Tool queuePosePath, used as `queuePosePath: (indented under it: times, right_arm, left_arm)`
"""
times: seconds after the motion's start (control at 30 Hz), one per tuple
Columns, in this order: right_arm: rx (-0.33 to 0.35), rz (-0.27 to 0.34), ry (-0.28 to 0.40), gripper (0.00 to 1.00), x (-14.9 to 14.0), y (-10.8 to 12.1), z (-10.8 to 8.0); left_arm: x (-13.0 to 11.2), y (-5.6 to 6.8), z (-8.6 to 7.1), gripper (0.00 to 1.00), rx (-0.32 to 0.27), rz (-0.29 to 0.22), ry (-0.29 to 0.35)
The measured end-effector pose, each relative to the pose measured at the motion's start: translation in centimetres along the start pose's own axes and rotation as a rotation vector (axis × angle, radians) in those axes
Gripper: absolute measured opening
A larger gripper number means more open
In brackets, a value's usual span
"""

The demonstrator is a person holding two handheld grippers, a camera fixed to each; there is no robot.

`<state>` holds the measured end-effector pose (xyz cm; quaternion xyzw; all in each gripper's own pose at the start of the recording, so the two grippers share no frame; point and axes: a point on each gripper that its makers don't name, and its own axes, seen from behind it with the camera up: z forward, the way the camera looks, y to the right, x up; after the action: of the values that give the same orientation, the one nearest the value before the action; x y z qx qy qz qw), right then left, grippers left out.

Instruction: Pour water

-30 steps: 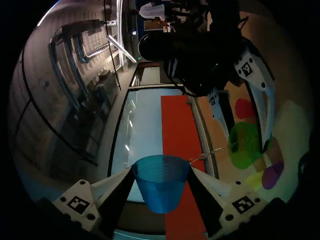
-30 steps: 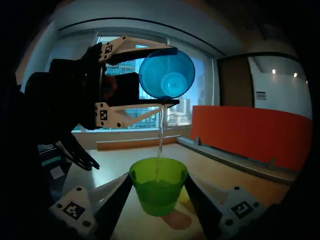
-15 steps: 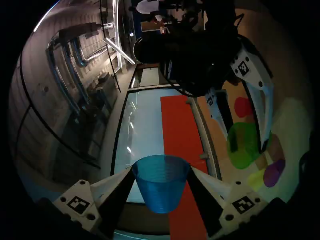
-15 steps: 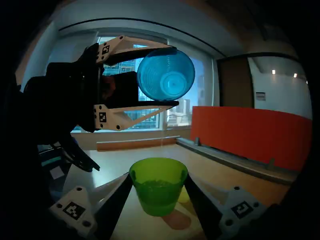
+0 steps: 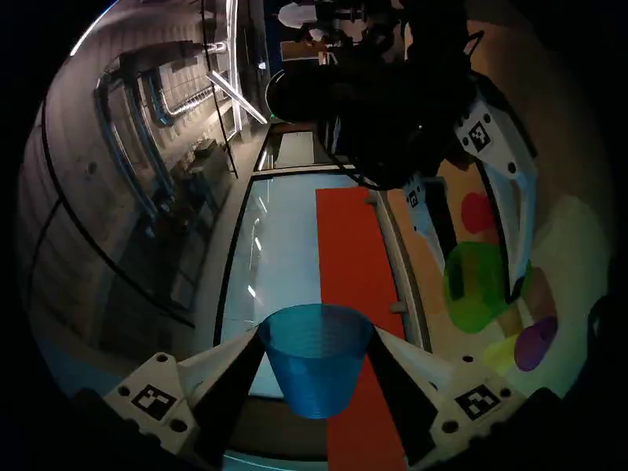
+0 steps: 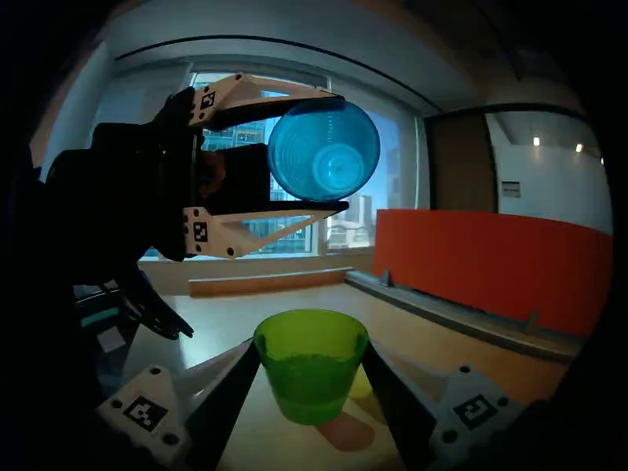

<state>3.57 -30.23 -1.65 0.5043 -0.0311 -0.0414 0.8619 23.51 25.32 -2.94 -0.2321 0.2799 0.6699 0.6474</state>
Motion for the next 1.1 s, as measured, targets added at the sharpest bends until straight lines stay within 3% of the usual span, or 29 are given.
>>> queuePosePath:
  times: [0.1, 0.47, 0.77, 1.1]
  right_arm:
    - [-0.001, -0.001, 0.001, 0.9, 0.0, 0.0, 0.0]
    - [-0.007, -0.004, 0.001, 0.91, 0.1, 0.2, -0.3]
    - [-0.011, -0.008, 0.002, 0.9, 0.0, 0.2, -0.5]
    - [-0.018, -0.008, 0.008, 0.91, 0.1, 0.4, -0.6]
  left_arm:
    - [-0.3, 0.2, 0.2, 0.88, -0.005, -0.055, -0.003]
    - [-0.9, 0.4, 0.4, 0.88, -0.021, -0.339, 0.021]
    - [-1.7, -0.1, 0.5, 0.88, -0.026, -0.595, 0.049]
    - [-3.0, -0.8, 0.3, 0.88, -0.016, -0.828, 0.044]
